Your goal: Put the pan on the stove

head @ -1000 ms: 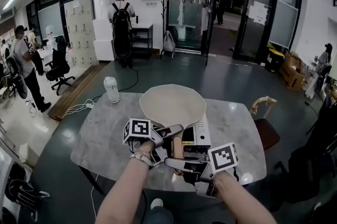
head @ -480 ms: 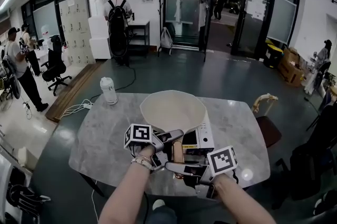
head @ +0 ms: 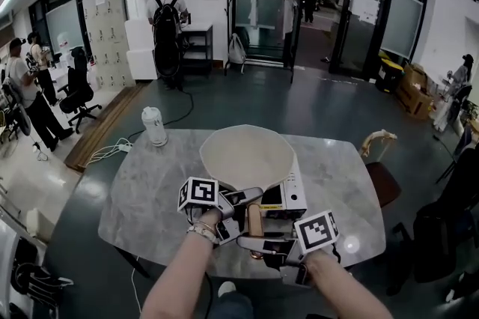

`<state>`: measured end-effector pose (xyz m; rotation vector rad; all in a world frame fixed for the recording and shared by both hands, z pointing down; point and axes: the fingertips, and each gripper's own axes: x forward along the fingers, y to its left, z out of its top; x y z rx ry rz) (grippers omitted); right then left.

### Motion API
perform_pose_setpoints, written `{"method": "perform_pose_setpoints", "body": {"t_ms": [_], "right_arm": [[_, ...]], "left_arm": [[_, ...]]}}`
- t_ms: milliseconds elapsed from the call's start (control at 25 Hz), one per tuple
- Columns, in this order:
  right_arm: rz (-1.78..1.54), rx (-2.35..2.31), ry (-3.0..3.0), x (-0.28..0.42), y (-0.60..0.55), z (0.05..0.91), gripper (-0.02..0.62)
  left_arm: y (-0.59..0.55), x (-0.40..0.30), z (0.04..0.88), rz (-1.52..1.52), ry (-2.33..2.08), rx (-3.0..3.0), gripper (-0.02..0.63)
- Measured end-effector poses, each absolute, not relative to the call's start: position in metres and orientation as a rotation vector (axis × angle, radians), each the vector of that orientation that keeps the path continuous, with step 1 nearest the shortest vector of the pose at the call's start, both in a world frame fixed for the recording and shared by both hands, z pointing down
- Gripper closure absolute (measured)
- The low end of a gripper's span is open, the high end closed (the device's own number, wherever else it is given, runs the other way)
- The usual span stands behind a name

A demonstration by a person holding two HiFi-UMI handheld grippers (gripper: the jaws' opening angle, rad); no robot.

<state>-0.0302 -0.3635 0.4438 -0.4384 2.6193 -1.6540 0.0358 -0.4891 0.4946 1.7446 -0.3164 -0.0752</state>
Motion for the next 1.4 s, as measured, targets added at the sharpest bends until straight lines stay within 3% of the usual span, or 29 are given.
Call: {"method": "perform_pose_setpoints", "body": {"t_ms": [1400], "right_arm": [[-1.767, -0.574, 2.589, -0.021, -0.350, 0.502, 0.411]], "left_arm": [[-0.481, 0.037, 0.526, -0.034, -0.371, 1.784, 0.379]]}}
